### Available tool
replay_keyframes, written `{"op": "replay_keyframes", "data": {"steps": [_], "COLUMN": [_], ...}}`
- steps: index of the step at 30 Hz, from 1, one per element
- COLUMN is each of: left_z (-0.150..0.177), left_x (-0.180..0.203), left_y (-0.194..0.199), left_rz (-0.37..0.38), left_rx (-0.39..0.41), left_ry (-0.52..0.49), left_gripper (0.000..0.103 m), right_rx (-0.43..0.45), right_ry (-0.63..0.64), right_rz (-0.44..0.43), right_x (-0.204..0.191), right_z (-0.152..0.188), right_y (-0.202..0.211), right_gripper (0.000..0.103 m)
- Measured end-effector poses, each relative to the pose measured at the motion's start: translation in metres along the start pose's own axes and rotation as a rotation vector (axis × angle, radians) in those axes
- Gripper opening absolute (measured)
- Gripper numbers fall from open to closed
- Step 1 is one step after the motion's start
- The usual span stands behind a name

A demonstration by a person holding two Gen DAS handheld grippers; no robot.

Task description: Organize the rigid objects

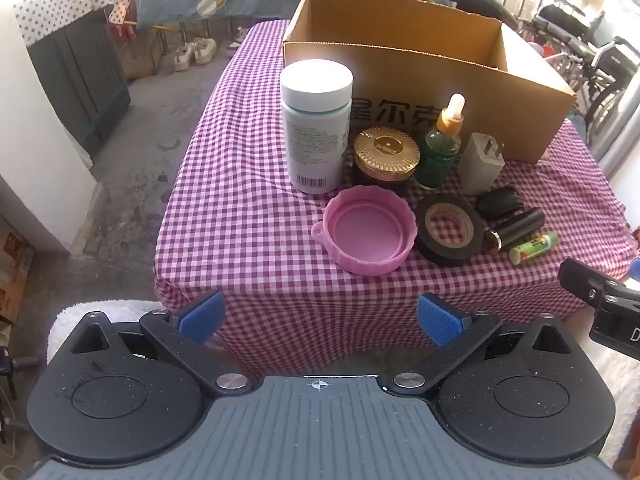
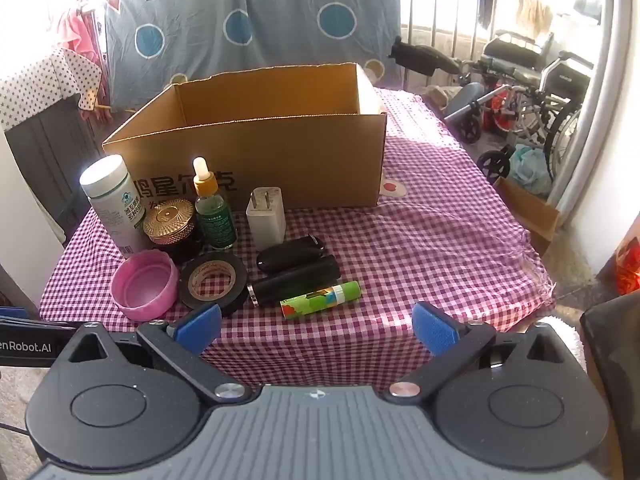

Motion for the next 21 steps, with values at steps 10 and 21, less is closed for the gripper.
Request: {"op": "replay_keyframes", "data": {"steps": [10,21], "left_z": [-0.0011,0.0026], "left_x": [-0.0031,0.0006], "left_y": [-0.0005,0.0005], "left_rz": [-0.016,-0.026], "left_rx": [-0.004,-0.001], "left_ry": [-0.018,-0.023], "left_gripper": [0.102,0.102], "right_rx": [-0.009,-0.023], "right_ry": [0.016,0.017], "right_rz": [-0.025,-0.035], "right_x": [-0.0042,-0.0041], "right_z": [0.0013,0.0009], "right_y": [-0.0008,-0.0018], "right_gripper": [0.103,0.103]}}
Point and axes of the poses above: each gripper's, at about its wrist camera, not at the fingertips, and y roughly against the way its jaws point, x to its right, z to its underside, the point moved 6 cm from there along -y, roughly the way its jaws point, and after that the axes turned 1 degree about -z, right-handed, at the moved point
